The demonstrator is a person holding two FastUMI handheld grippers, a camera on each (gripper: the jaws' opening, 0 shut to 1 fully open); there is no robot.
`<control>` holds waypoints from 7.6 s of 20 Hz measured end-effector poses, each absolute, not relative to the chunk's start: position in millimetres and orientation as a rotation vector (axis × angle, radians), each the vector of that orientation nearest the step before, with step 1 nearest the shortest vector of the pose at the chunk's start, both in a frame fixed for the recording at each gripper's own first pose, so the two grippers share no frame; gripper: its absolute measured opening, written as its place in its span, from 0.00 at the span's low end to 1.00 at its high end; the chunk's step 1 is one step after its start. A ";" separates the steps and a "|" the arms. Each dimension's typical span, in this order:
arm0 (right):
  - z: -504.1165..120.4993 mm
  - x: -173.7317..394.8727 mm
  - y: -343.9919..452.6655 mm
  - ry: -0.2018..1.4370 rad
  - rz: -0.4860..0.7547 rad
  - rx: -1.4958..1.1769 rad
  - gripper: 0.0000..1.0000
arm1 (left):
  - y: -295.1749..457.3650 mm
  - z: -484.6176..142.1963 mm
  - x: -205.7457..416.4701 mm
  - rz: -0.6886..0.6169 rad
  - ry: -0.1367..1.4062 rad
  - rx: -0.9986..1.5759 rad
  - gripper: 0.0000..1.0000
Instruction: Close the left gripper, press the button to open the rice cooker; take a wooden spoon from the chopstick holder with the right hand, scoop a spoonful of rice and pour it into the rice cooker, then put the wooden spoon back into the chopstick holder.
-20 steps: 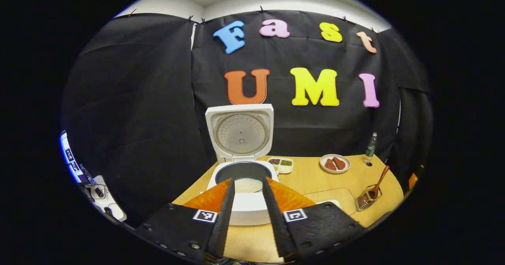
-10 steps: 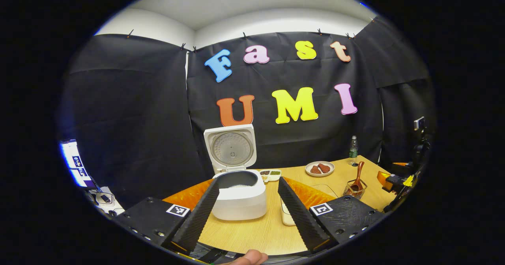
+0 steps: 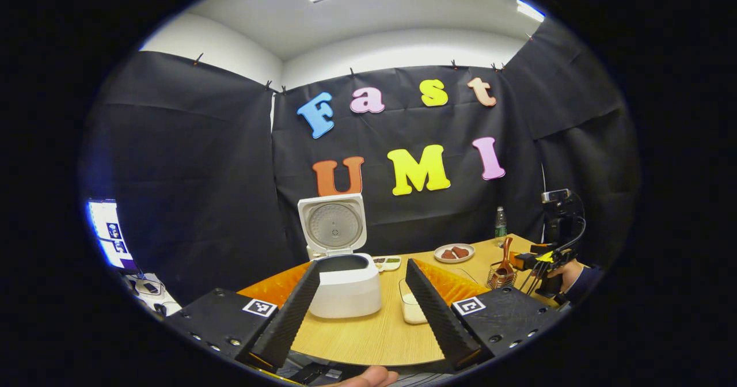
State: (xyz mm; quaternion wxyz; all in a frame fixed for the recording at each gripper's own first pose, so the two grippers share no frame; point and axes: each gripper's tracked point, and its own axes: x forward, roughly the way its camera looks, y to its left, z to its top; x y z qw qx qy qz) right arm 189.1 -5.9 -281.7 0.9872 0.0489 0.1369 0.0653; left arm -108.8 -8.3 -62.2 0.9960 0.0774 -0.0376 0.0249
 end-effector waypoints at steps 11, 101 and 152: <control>-312.5 261.4 20.7 0.422 0.145 0.204 0.70 | 19.5 -67.8 -100.0 0.080 -0.094 0.093 0.95; -184.6 205.3 176.6 0.498 0.511 1.560 0.08 | 86.8 -104.8 -48.1 0.114 0.021 0.028 0.95; -120.7 274.2 565.6 0.089 0.726 -0.100 0.08 | 166.1 -110.1 -67.8 0.255 0.022 0.024 0.95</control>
